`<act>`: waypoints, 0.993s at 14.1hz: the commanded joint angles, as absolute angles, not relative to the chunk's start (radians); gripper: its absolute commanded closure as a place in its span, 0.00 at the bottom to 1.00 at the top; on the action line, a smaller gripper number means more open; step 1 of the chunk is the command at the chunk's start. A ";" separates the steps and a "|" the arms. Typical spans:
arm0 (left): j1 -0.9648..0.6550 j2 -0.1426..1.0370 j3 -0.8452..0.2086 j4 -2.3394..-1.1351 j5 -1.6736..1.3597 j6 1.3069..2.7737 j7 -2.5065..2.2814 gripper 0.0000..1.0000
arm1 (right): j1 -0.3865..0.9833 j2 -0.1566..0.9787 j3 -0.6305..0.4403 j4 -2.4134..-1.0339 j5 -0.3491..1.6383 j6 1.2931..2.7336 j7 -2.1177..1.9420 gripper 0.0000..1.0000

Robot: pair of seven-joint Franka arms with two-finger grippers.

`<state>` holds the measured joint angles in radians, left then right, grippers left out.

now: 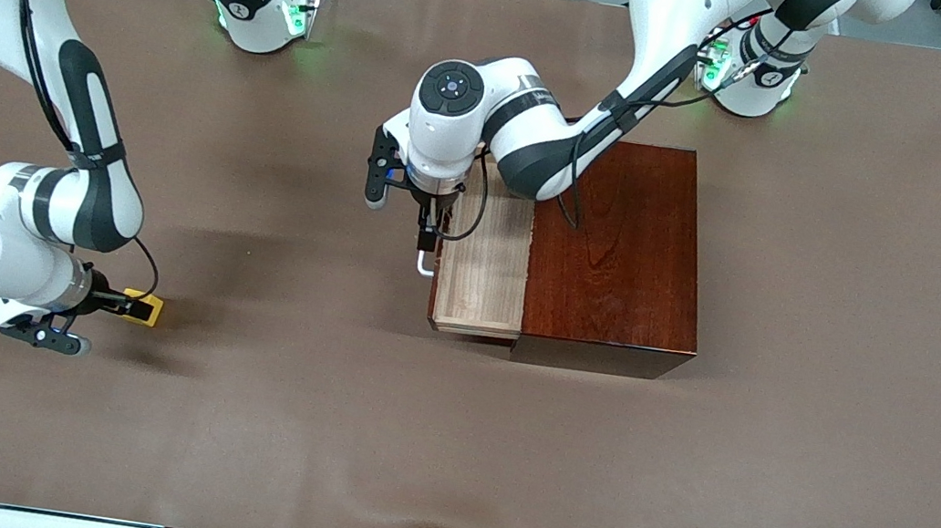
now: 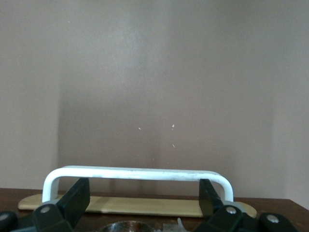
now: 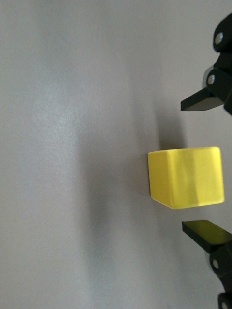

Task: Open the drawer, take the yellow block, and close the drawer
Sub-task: 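Open the right gripper to drop the yellow cube on the table, then push the drawer shut with the left gripper while the right gripper withdraws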

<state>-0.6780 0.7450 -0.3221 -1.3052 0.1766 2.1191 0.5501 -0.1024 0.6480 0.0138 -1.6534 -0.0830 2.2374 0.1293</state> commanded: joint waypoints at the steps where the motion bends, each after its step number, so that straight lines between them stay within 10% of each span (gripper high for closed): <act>1: -0.675 0.742 -0.322 -1.284 0.175 2.066 0.589 0.00 | -0.120 0.583 0.038 -1.664 -0.097 2.166 0.124 0.00; 14: -0.628 0.710 -0.295 -1.284 0.215 1.858 0.699 0.00 | -0.100 0.249 0.067 -1.657 0.049 1.772 0.124 0.00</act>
<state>-0.6566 0.7401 -0.3056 -1.2658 0.1903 1.9016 0.6513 -0.0987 0.3054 0.0629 -1.6384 0.0173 1.8107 0.1293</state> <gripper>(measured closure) 0.000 0.000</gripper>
